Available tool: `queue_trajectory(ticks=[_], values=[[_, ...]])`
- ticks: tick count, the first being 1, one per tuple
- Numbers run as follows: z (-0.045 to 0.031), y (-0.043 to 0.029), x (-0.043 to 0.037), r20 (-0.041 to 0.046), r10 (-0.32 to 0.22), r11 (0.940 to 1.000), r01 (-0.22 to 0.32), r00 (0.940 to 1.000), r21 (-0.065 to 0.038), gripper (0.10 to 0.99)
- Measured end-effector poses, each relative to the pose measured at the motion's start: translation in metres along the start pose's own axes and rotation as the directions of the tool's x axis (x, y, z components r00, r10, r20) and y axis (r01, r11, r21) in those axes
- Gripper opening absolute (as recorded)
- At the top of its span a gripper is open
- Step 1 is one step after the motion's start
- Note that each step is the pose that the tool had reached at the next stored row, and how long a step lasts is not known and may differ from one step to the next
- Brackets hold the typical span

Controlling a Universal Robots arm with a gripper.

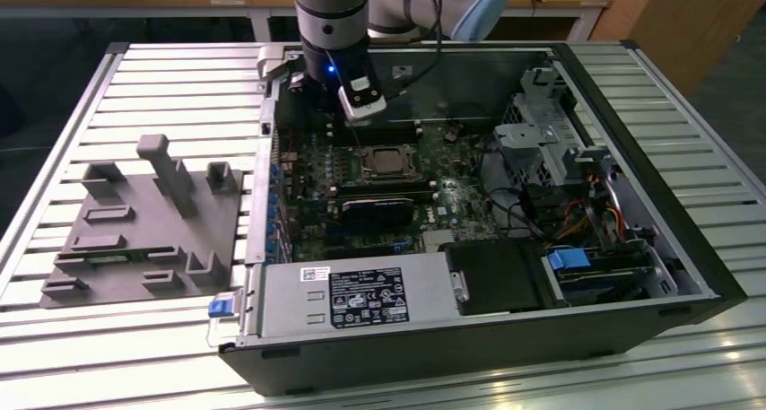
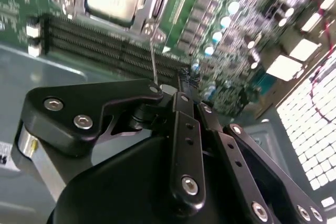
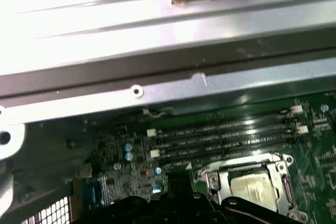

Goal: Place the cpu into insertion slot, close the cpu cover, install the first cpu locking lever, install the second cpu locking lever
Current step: 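Install the first cpu locking lever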

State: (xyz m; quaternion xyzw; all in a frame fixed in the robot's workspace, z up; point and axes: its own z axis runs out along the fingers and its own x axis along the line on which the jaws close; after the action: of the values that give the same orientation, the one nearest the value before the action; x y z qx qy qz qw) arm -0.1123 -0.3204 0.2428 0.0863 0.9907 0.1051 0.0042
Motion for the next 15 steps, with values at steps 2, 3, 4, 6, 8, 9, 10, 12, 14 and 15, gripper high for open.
queue_trajectory(ticks=[2, 3, 4, 6, 8, 9, 10, 12, 14, 15], values=[[0.0000, 0.0000, 0.0002, -0.0038, -0.004, 0.9998, 0.004, 1.0000, -0.017, 0.102], [0.0000, 0.0000, 0.0002, -0.0039, -0.004, 0.9998, 0.004, 1.0000, -0.017, 0.102], [0.0000, 0.0000, 0.0002, -0.0041, -0.005, 0.9998, 0.005, 1.0000, -0.017, 0.102], [0.0000, 0.0000, 0.0000, -0.0043, -0.006, 0.9998, 0.005, 1.0000, -0.017, 0.102], [0.0001, 0.0003, -0.0016, -0.0042, -0.006, 0.9998, 0.005, 1.0000, -0.017, 0.102], [0.0001, 0.0005, -0.0029, -0.0042, -0.005, 0.9998, 0.005, 1.0000, -0.017, 0.102], [0.0001, 0.0008, -0.0044, -0.0042, -0.005, 0.9998, 0.005, 1.0000, -0.017, 0.102], [0.0002, 0.0014, -0.0079, -0.0043, -0.005, 0.9998, 0.005, 1.0000, -0.017, 0.102], [0.0003, 0.0021, -0.0120, -0.0044, -0.005, 0.9998, 0.005, 1.0000, -0.017, 0.102], [0.0004, 0.0025, -0.0142, -0.0044, -0.005, 0.9998, 0.005, 1.0000, -0.017, 0.102]])
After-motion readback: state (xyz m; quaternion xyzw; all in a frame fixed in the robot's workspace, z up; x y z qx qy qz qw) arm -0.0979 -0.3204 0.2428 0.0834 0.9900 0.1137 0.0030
